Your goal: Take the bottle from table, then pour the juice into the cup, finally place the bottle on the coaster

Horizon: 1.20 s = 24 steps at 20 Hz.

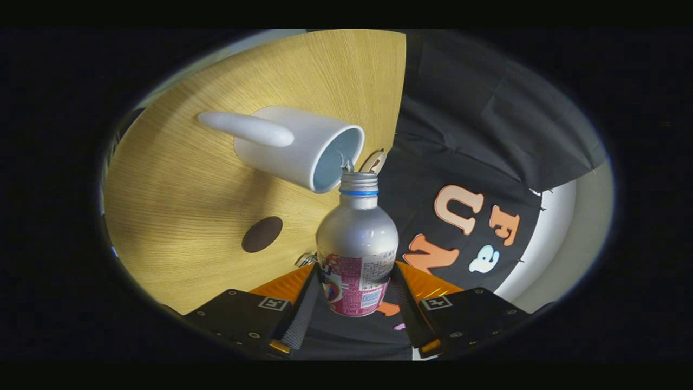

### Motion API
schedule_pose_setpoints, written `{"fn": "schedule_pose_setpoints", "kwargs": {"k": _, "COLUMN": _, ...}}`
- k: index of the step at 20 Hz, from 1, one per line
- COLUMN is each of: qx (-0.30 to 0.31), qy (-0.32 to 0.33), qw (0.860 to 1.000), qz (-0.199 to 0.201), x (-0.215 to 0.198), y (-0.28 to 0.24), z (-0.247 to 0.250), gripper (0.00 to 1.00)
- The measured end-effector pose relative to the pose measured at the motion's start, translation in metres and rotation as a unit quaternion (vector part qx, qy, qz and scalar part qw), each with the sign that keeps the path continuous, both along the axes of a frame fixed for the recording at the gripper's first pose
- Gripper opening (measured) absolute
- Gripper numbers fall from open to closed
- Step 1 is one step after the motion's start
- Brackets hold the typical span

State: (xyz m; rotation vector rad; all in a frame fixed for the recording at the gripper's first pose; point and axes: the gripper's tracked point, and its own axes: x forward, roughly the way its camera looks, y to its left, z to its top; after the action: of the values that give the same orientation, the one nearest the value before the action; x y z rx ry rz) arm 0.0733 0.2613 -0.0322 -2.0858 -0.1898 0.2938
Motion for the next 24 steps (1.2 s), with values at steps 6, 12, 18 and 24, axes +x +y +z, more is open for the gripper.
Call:
{"fn": "schedule_pose_setpoints", "kwargs": {"k": 6, "qx": -0.031, "qy": 0.002, "qw": 0.999, "qz": -0.006, "x": -0.002, "y": -0.002, "z": 0.001, "gripper": 0.73}}
{"fn": "schedule_pose_setpoints", "kwargs": {"k": 12, "qx": -0.058, "qy": 0.001, "qw": 0.998, "qz": -0.013, "x": 0.0, "y": -0.006, "z": 0.004, "gripper": 0.73}}
{"fn": "schedule_pose_setpoints", "kwargs": {"k": 18, "qx": -0.083, "qy": -0.002, "qw": 0.996, "qz": -0.015, "x": -0.002, "y": -0.004, "z": 0.008, "gripper": 0.73}}
{"fn": "schedule_pose_setpoints", "kwargs": {"k": 24, "qx": -0.108, "qy": -0.001, "qw": 0.994, "qz": -0.016, "x": 0.0, "y": -0.003, "z": 0.01, "gripper": 0.73}}
